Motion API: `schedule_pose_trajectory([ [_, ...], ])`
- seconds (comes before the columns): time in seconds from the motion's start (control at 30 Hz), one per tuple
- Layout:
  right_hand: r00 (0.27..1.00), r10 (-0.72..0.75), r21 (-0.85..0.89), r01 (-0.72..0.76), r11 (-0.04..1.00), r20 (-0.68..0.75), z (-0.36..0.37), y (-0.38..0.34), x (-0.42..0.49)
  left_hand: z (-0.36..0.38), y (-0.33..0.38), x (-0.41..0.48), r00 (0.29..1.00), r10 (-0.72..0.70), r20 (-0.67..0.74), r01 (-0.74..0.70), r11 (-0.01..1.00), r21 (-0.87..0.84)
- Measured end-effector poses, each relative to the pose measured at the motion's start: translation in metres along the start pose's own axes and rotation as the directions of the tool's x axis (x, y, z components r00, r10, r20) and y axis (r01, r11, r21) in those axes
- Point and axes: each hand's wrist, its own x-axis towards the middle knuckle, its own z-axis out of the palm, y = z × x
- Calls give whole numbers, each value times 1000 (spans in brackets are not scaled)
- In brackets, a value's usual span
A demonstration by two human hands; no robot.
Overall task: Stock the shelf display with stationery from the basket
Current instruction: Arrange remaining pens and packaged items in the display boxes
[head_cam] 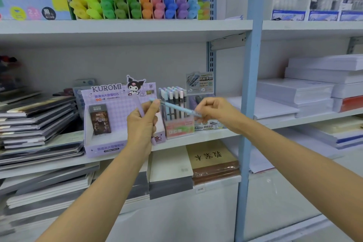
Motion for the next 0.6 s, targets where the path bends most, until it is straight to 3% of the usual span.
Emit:
schedule_pose_trajectory([
  [0.13, 995, -98, -91, 100, 991, 20, 13, -7, -3, 15, 0, -8, 990, 126, 70, -135, 980, 149],
  [0.37, 976, -217, -99, 218, 971, 16, 22, -20, 1, 30, 0, -6, 980, 146, 133, -166, 974, 157],
  [0.47, 964, -231, -50, 226, 973, -129, 9, -26, 5, 25, -7, 1, 981, 118, 156, -155, 955, 253],
  [0.6, 882, -266, 23, 298, 954, -389, -8, -29, 20, 18, -16, 8, 984, -9, 176, -41, 960, 276],
])
